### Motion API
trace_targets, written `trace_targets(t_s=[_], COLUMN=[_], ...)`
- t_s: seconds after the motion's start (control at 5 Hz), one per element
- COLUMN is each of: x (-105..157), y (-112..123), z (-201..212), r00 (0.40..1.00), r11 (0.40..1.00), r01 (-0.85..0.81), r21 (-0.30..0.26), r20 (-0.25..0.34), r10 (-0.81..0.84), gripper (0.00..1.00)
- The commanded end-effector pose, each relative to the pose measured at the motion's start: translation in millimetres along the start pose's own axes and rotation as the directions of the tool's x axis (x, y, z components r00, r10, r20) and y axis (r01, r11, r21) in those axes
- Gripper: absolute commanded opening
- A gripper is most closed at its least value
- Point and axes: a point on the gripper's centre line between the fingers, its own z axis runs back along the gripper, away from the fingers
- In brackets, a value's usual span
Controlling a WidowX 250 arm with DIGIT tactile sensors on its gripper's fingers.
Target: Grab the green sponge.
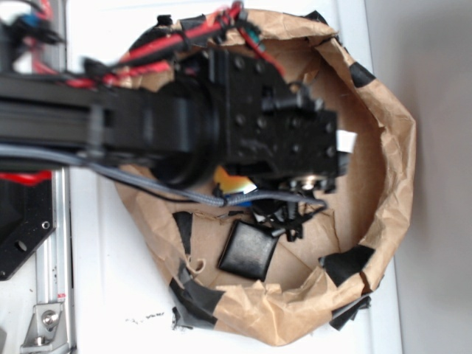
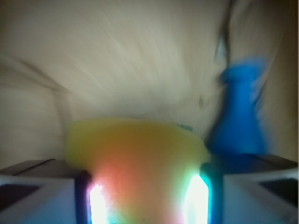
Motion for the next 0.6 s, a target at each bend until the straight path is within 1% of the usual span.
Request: trace_targets(t_s=[0.0,0.2,0.4], x=[8.2,1.6,0.6], y=[16.5,20.0,18.7], z=[118.1,130.6,123.6], r00=[0.954,0.961,0.965], r11=[0.964,0.971,0.972], r01=[0.266,0.238,0.237], r21=[0.000,-0.035,-0.007], r20=[0.146,0.152,0.119], r10=[-0.263,-0.230,-0.234], gripper=[0.00,0.00,0.00])
